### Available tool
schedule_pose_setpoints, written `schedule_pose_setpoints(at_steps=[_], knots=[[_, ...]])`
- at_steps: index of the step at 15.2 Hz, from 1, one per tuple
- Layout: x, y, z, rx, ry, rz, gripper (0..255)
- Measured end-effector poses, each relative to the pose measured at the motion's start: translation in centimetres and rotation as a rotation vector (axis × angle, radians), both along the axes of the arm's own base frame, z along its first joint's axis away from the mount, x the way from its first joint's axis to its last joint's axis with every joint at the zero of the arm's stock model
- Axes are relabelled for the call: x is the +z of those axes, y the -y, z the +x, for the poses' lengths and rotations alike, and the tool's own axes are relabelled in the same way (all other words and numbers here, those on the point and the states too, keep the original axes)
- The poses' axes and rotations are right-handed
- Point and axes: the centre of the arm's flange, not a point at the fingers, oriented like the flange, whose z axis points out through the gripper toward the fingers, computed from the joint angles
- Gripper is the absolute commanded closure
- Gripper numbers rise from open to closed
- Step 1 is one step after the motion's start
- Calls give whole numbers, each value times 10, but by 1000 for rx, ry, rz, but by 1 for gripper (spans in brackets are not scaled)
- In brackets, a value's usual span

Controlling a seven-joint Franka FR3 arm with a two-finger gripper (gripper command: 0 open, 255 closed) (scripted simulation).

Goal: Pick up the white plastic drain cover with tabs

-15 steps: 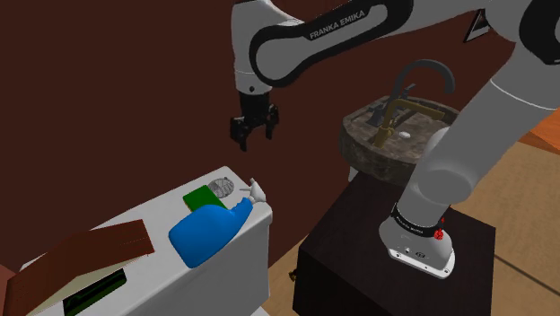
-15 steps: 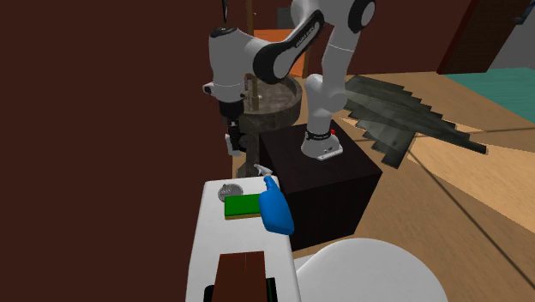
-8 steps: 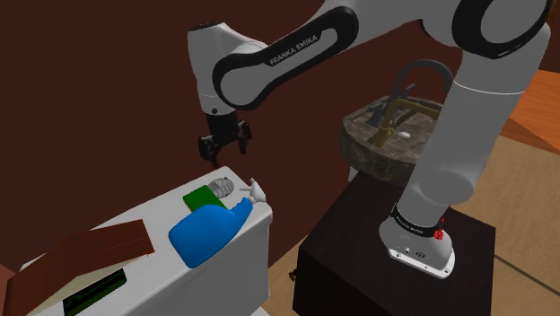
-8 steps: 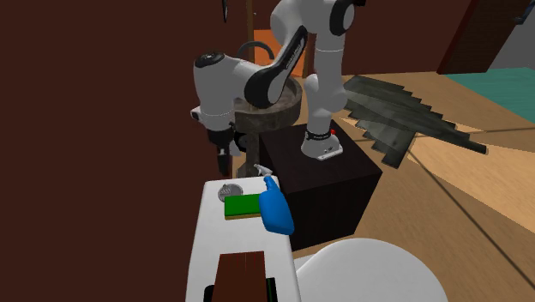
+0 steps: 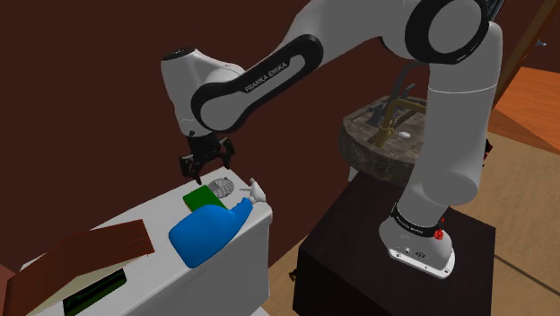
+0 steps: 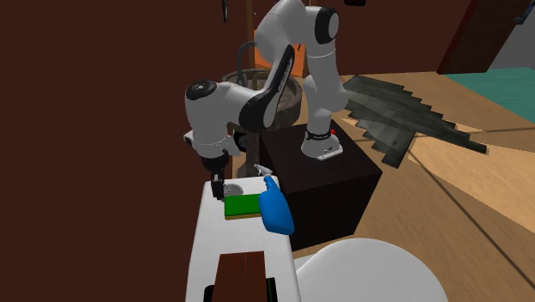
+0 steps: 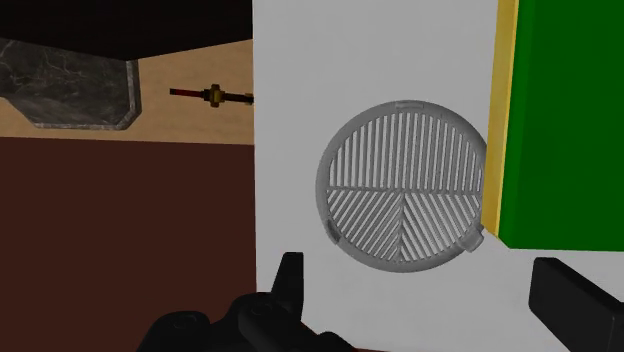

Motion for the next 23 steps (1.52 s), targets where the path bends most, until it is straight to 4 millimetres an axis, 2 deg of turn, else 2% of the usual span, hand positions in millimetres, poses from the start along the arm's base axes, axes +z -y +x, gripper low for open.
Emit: schedule_pose_setpoints(at_steps=[4,5,16,23], knots=[[-20,0,0,-1,2,1,0],[-22,0,0,-1,1,0,255],[-18,-3,0,2,7,5,255],[13,0,1,0,1,0,255]])
